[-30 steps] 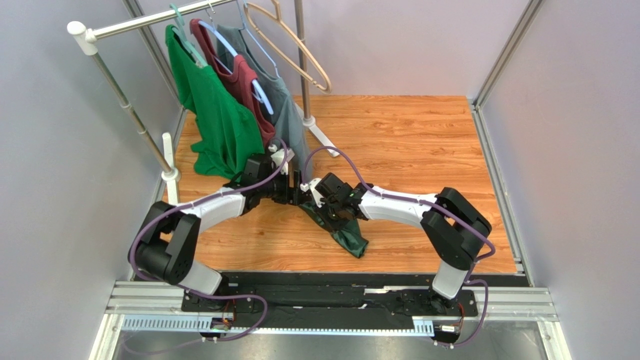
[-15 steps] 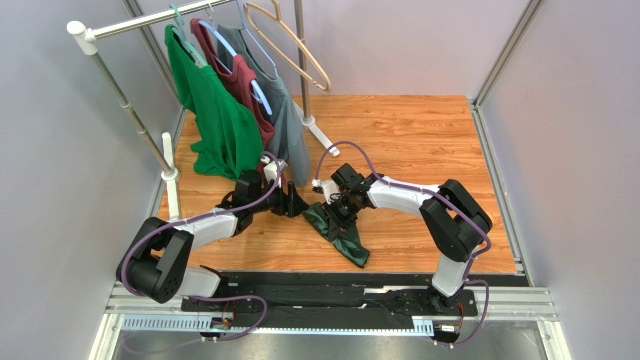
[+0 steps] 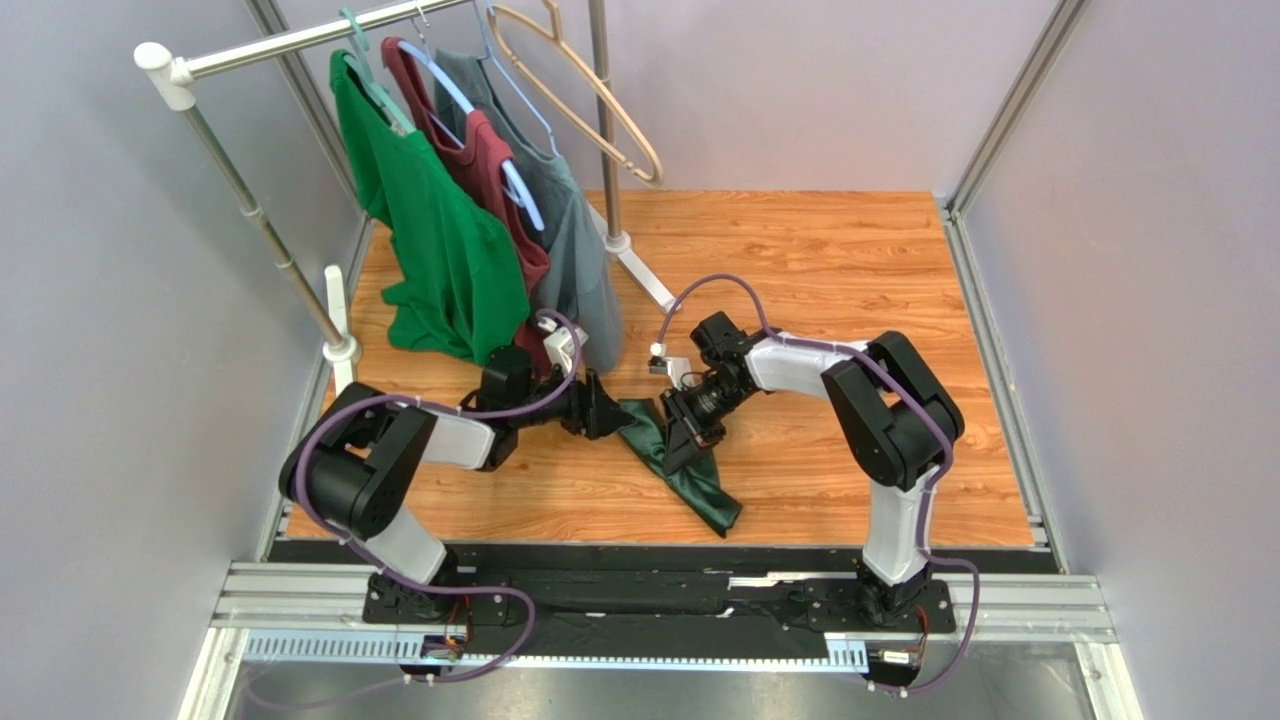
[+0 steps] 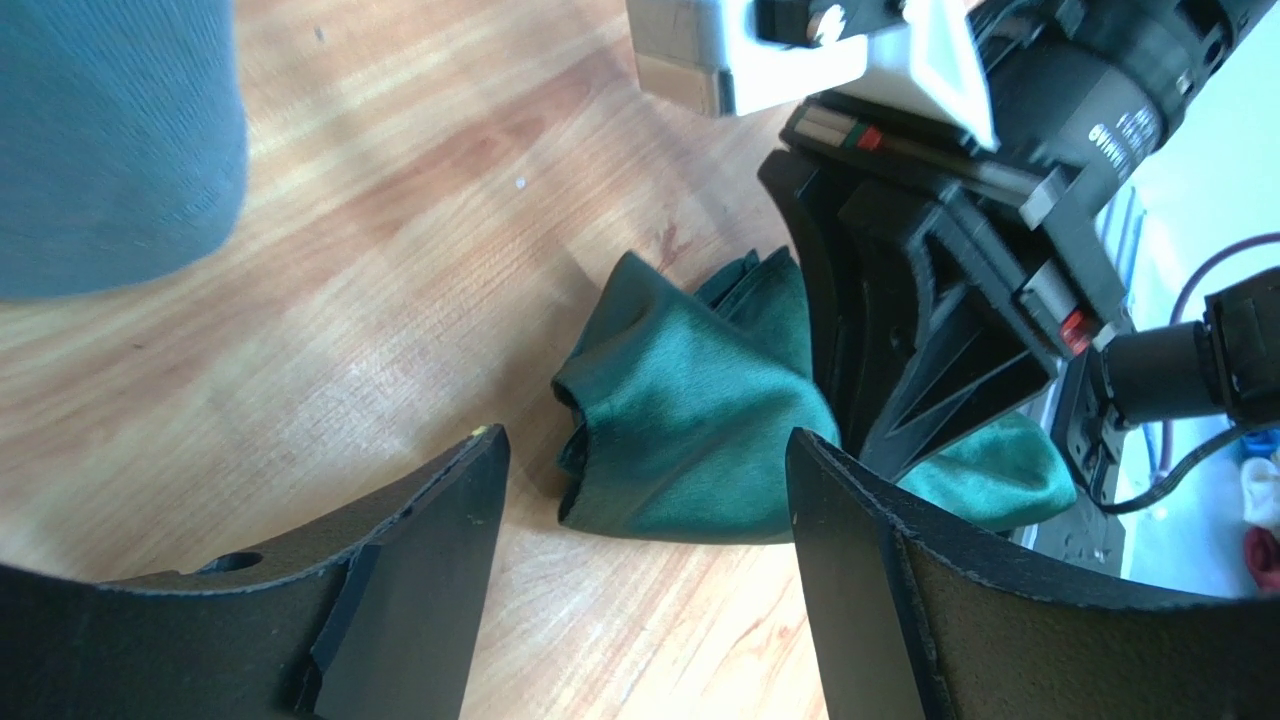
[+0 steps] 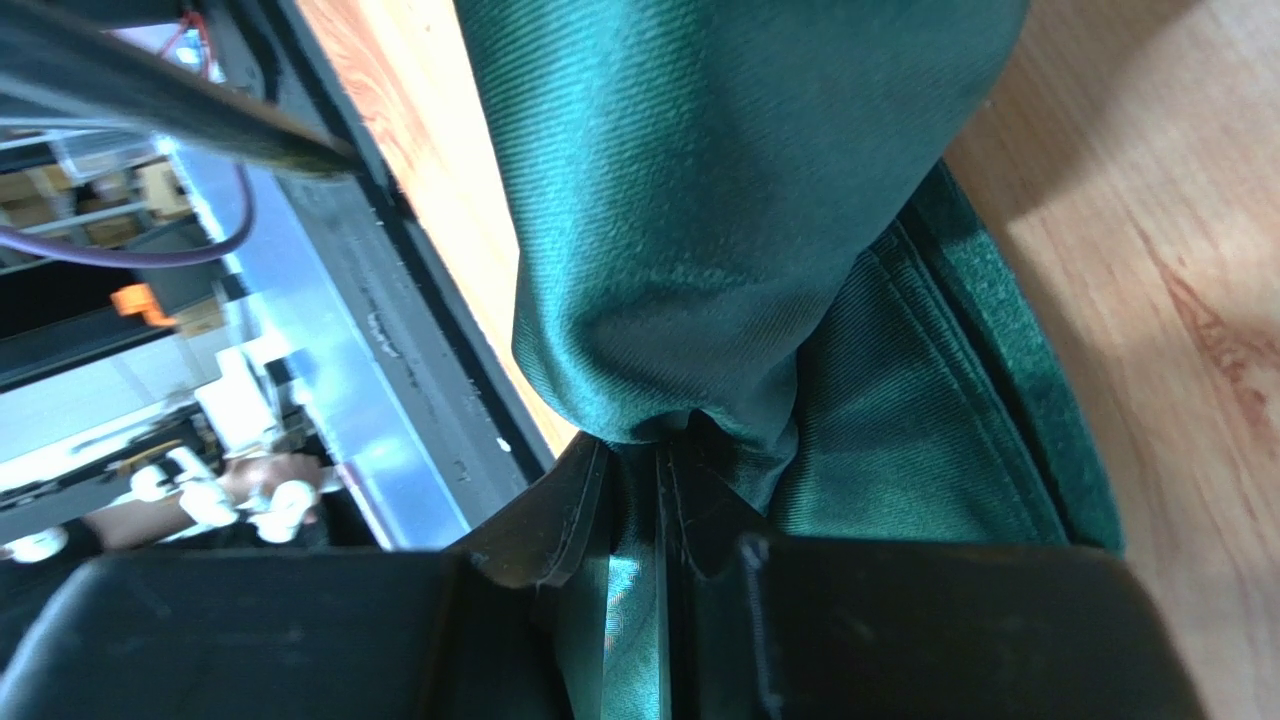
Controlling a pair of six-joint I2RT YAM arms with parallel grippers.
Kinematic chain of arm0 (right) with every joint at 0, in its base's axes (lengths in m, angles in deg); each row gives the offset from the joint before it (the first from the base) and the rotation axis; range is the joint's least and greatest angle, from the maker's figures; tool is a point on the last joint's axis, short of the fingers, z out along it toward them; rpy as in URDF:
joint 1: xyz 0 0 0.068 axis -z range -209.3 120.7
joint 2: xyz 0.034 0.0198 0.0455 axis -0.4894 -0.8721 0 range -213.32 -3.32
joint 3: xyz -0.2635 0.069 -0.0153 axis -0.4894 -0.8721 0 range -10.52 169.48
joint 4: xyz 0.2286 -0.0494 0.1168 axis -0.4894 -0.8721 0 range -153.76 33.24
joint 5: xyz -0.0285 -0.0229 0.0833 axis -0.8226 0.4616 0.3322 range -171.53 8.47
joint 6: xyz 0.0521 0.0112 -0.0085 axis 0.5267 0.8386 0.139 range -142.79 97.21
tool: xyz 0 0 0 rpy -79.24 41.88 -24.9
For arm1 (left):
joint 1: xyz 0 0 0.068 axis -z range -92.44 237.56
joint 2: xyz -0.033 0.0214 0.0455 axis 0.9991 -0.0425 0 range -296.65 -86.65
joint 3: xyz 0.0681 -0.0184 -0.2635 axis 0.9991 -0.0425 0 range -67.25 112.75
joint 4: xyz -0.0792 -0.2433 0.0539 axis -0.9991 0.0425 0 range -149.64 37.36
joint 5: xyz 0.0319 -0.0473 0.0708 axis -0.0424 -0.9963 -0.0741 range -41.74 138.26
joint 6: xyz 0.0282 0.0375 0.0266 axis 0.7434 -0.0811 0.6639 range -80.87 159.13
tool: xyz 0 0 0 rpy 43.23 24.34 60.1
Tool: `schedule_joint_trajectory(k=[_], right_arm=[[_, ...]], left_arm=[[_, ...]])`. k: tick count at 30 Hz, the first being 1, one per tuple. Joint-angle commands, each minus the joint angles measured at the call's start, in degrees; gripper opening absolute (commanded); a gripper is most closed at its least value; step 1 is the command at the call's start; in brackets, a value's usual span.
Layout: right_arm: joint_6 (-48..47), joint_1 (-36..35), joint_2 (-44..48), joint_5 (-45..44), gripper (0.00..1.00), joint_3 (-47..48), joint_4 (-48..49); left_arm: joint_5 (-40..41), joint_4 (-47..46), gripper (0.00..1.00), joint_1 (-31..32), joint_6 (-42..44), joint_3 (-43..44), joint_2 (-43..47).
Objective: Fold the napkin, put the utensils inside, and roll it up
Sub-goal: Roll the napkin with the utensil
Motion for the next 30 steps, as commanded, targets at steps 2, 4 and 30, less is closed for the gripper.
schedule_joint_trajectory(k=[2, 4, 30], right_arm=[[-1.19, 0.84, -2.85, 3.71, 0.04, 2.71, -2.01], [-2.77, 1.19, -3.64, 4.06, 0.04, 2.72, -2.1], [6.36, 1.02, 16.11, -19.03, 0.56, 0.44, 1.41]], left_arm=[[-3.9, -10.05, 0.75, 0.73, -1.8, 2.56, -5.13], [-4.08, -10.67, 0.74, 1.43, -2.06, 3.35, -6.37], [-2.06, 7.41, 0.0, 2.75, -3.12, 10.2, -9.89]])
